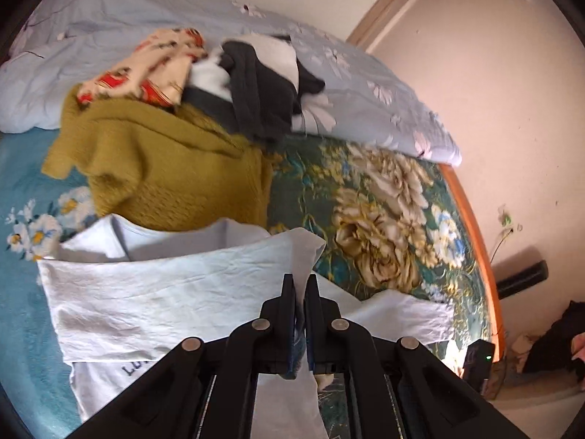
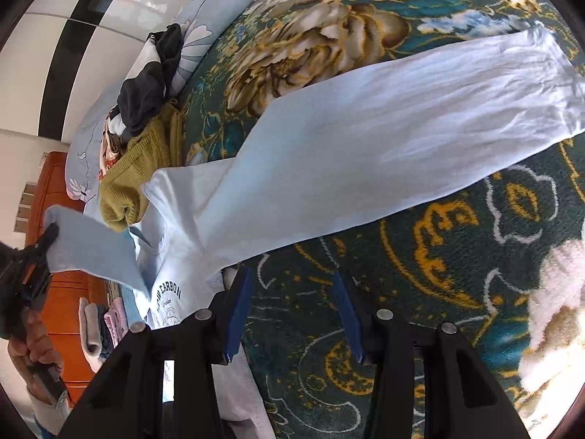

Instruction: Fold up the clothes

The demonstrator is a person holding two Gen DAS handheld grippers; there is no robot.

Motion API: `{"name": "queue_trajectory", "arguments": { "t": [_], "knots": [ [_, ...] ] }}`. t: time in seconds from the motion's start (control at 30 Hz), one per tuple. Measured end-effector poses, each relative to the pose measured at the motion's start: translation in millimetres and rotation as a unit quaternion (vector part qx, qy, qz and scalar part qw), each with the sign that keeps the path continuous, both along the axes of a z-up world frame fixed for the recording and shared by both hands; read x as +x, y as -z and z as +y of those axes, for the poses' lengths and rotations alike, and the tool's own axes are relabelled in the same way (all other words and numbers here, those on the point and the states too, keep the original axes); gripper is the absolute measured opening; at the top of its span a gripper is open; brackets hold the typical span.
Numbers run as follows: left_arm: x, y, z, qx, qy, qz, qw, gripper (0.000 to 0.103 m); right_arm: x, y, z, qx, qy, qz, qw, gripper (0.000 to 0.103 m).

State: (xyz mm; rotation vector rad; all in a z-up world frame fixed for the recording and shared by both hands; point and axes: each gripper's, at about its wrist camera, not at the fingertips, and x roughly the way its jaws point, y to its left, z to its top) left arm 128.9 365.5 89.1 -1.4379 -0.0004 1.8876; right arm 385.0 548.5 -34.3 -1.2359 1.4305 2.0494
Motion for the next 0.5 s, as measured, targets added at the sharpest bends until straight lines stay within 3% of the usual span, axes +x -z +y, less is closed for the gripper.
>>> {"name": "queue_trajectory", "arguments": {
  "t": [0.13,0.27,0.33,0.4,0.5],
  "knots": [
    [7,50,42,-0.059,0.022,-0.018,0.9979,0.005,16,0,7,0.008,0.016,-0.005,1.000,0.047],
    [12,82,59,-0.088,0.014,-0.035,0.9954,0.009,37,-1,17,0.019,0.038,-0.011,0.999,0.047],
    [13,92,60,-0.089,0.005,-0.056,0.9944,0.018,47,0,25,0.019,0.051,-0.014,0.998,0.047],
    [13,100,62,-0.085,-0.004,-0.079,0.9933,0.044,57,0,32,0.018,0.065,-0.018,0.998,0.047],
    [14,100,57,-0.073,-0.009,-0.090,0.9932,0.047,70,0,43,0.019,0.086,-0.020,0.996,0.047]
  ]
}}
